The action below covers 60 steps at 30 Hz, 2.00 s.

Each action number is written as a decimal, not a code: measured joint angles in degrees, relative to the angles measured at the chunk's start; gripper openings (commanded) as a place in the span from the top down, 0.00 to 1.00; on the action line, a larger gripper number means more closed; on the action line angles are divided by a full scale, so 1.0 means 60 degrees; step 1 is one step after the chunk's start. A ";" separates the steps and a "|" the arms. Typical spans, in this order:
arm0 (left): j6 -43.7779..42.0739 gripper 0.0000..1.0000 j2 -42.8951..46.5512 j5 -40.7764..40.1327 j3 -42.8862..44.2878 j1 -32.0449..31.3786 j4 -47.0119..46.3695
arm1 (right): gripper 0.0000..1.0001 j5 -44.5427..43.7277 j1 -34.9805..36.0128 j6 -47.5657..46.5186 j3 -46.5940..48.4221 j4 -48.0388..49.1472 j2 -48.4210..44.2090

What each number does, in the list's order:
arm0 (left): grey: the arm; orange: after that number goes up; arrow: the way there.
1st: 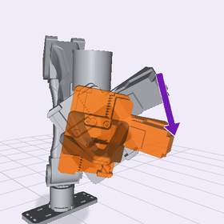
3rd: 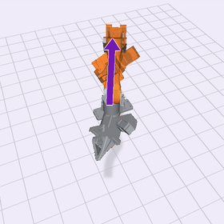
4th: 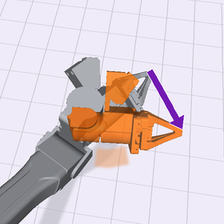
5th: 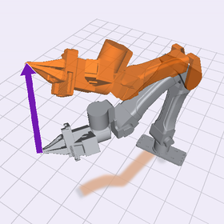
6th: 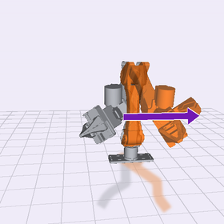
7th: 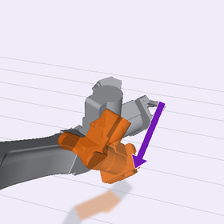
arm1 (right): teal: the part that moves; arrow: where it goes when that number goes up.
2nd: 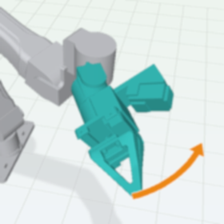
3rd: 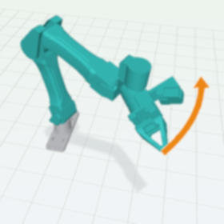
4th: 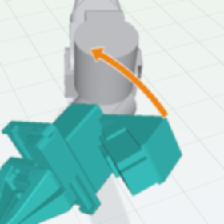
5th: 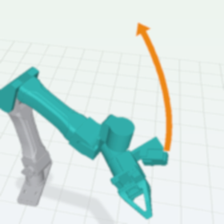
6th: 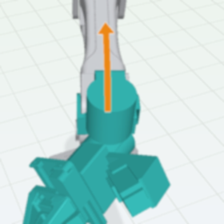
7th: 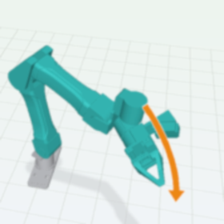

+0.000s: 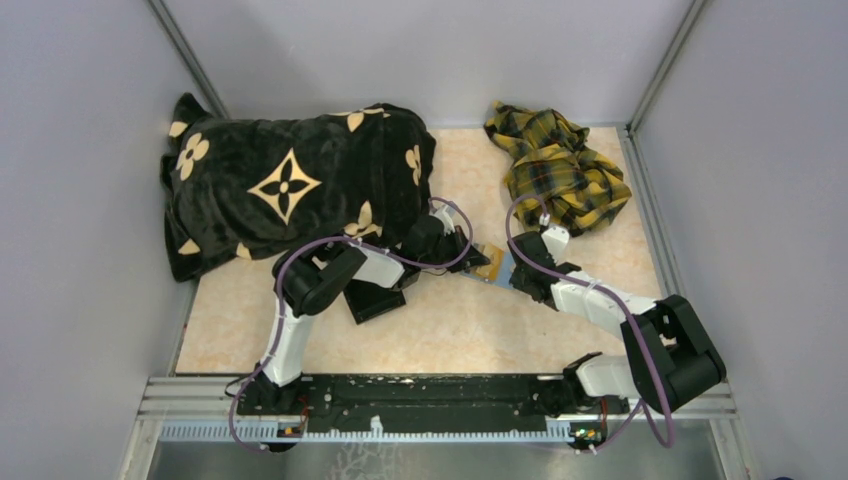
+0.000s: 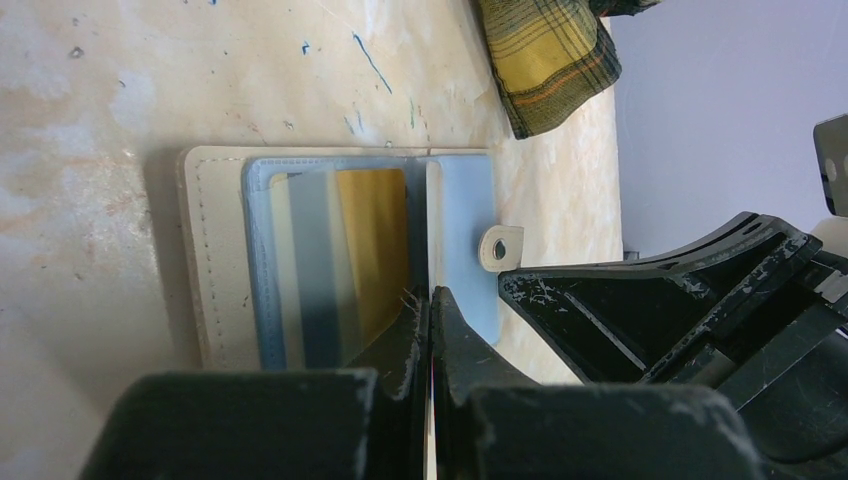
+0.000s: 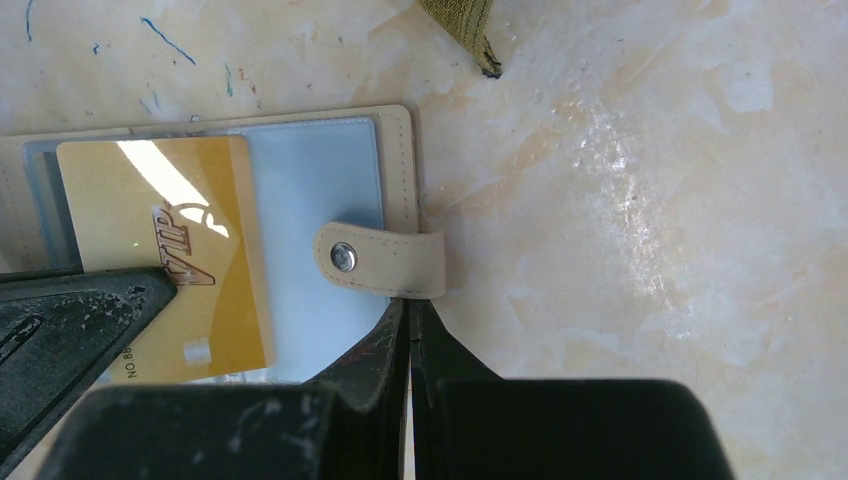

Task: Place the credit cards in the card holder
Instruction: Insert the credit card into the card holder.

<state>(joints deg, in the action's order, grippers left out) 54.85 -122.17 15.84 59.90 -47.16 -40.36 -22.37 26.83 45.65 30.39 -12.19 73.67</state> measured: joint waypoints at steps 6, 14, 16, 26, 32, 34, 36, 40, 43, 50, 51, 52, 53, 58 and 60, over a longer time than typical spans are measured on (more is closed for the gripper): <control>0.0091 1.00 -0.0073 0.0004 0.0000 -0.0015 -0.0120 | 1.00 0.0000 0.0000 0.0000 0.0000 0.0004 0.0004; 0.0146 1.00 -0.0146 0.0000 0.0011 -0.0084 -0.0200 | 1.00 0.0000 0.0000 -0.0004 0.0000 0.0022 0.0015; 0.0146 1.00 -0.0146 -0.0004 0.0011 -0.0106 -0.0193 | 1.00 0.0000 0.0000 -0.0004 0.0000 0.0022 0.0018; 0.0149 1.00 -0.0160 -0.0004 0.0069 -0.0160 -0.0015 | 1.00 0.0000 0.0000 -0.0011 0.0000 0.0029 0.0018; 0.0182 1.00 -0.0313 0.0000 0.0302 -0.0251 0.0091 | 1.00 0.0000 -0.0004 -0.0022 0.0000 0.0029 0.0022; 0.0186 0.99 -0.0368 0.0004 0.0393 -0.0295 0.0124 | 1.00 0.0000 -0.0004 -0.0033 0.0000 0.0040 0.0036; 0.0186 0.85 -0.0401 0.0004 0.0503 -0.0339 0.0240 | 1.00 0.0000 -0.0004 -0.0036 0.0000 0.0040 0.0036; 0.0168 0.56 -0.0448 -0.0007 0.0699 -0.0426 0.0594 | 1.00 0.0004 -0.0004 -0.0051 0.0000 0.0044 0.0040; 0.0124 0.46 -0.0415 -0.0007 0.0860 -0.0495 0.0692 | 1.00 0.0007 -0.0004 -0.0073 0.0000 0.0051 0.0044; -0.0240 0.24 0.0124 -0.0543 0.0984 -0.0667 0.1905 | 1.00 0.0029 -0.0004 -0.0073 0.0000 0.0084 0.0044; -0.0284 0.24 0.0237 -0.0634 0.1056 -0.0688 0.2164 | 1.00 0.0058 -0.0004 -0.0073 0.0000 0.0135 0.0058; -0.0430 0.24 0.0342 -0.0765 0.1209 -0.0714 0.2554 | 1.00 0.0102 -0.0004 -0.0069 0.0000 0.0168 0.0062; -0.0576 0.24 0.0426 -0.0951 0.1355 -0.0769 0.2973 | 1.00 0.0149 -0.0004 -0.0069 0.0000 0.0193 0.0069; -0.1129 0.24 0.0750 -0.1887 0.1759 -0.0885 0.4564 | 1.00 0.0244 -0.0004 -0.0069 0.0000 0.0229 0.0131; -0.1293 0.23 0.0849 -0.2175 0.1829 -0.0885 0.4940 | 1.00 0.0255 -0.0004 -0.0073 0.0000 0.0244 0.0142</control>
<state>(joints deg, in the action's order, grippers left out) 47.09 -117.08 2.79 70.87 -52.47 -10.72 -20.84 26.81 45.21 30.39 -10.72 74.52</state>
